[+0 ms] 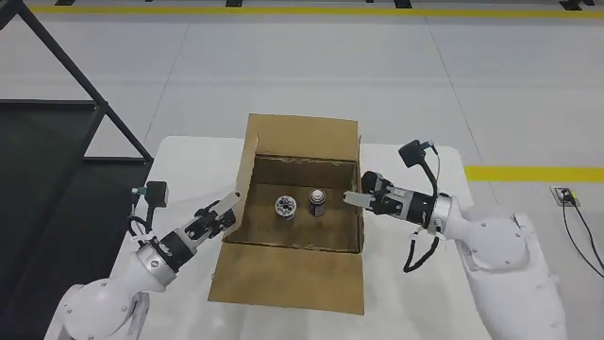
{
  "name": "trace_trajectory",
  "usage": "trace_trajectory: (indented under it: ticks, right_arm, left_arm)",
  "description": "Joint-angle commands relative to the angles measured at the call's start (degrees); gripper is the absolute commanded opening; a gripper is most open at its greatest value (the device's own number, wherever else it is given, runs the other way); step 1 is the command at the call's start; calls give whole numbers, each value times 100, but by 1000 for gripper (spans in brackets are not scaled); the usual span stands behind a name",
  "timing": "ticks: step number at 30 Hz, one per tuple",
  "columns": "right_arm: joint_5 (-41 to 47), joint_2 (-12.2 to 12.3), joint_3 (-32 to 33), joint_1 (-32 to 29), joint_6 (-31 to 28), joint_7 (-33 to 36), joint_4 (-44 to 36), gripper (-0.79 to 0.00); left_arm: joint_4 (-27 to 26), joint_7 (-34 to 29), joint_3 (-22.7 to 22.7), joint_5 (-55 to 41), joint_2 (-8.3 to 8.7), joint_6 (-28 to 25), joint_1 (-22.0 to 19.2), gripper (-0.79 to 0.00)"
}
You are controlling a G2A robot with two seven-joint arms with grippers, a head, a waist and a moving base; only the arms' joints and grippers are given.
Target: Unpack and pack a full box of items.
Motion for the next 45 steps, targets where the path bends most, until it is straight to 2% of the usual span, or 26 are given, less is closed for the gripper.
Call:
trace_trajectory:
  ticks: [1, 11, 21, 28, 45]
  right_arm:
    - [111, -18, -173, 138, -21, -88, 162, 0]
    - [299, -146, -1085, 972, -11, -383, 1414, 0]
    - [332, -271, -1664, 1437, -106, -801, 2314, 0]
    - [302, -317, -1851, 1563, -195, -1081, 2654, 0]
    - [300, -327, -2009, 1705, -363, -1123, 3030, 0]
  left_arm:
    - [77, -12, 139, 10, -5, 88, -100, 0]
    - [399, 61, 627, 139, -28, 245, -372, 0]
    - [650, 304, 879, 114, -57, 304, -507, 0]
    - [786, 378, 967, 78, -68, 364, -586, 0]
    - [1060, 476, 1155, 206, -81, 421, -731, 0]
